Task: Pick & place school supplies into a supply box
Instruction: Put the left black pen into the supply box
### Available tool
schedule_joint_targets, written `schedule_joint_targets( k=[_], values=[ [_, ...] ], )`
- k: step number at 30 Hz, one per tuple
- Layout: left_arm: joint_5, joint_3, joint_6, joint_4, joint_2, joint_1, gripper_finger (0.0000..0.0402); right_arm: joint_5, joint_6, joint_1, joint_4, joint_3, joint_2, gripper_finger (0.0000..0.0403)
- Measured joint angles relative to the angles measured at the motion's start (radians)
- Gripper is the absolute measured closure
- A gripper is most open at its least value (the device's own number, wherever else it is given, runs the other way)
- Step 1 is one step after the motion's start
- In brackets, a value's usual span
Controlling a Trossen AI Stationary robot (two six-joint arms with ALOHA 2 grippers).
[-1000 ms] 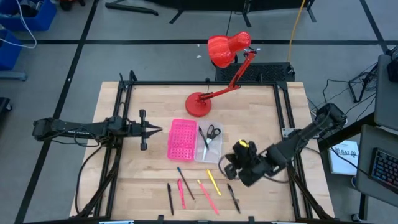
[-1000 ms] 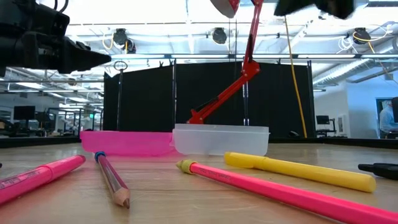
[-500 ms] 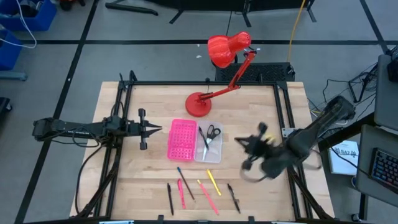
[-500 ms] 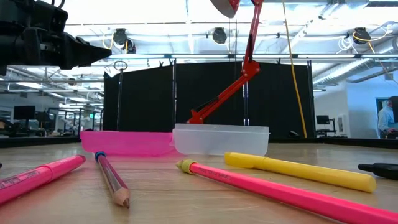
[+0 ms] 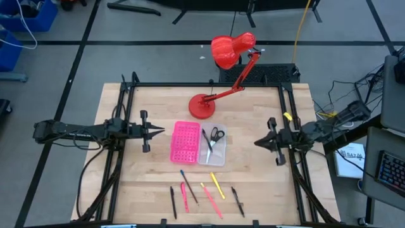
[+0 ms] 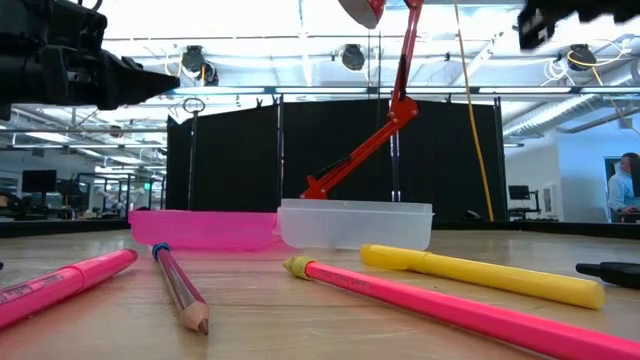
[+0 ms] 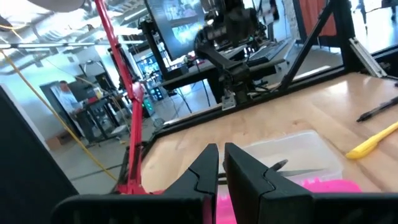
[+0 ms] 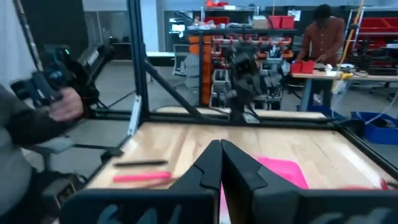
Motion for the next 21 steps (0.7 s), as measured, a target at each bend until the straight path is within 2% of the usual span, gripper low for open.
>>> schedule_joint_targets(
  k=[4, 8, 13, 16, 21],
  values=[
    [0.0, 0.0, -0.073, -0.008, 0.0, 0.0, 0.0364, -0.012, 0.023, -0.034, 0.041, -0.087, -0.078, 0.0403],
    [-0.025, 0.0, -0.284, -0.056, 0.0, 0.0, 0.0364, 0.036, 0.026, -0.047, 0.123, -0.144, -0.105, 0.0403],
    [0.021, 0.034, -0.444, -0.267, 0.002, -0.017, 0.0364, 0.095, -0.091, -0.047, 0.248, -0.214, -0.105, 0.0403],
    [0.03, 0.102, -0.521, -0.436, 0.03, -0.075, 0.0364, 0.094, -0.1, -0.047, 0.29, -0.237, -0.105, 0.0403],
    [-0.073, 0.252, -0.622, -0.598, 0.154, -0.245, 0.0364, 0.096, -0.127, -0.047, 0.345, -0.269, -0.105, 0.0403]
  ],
)
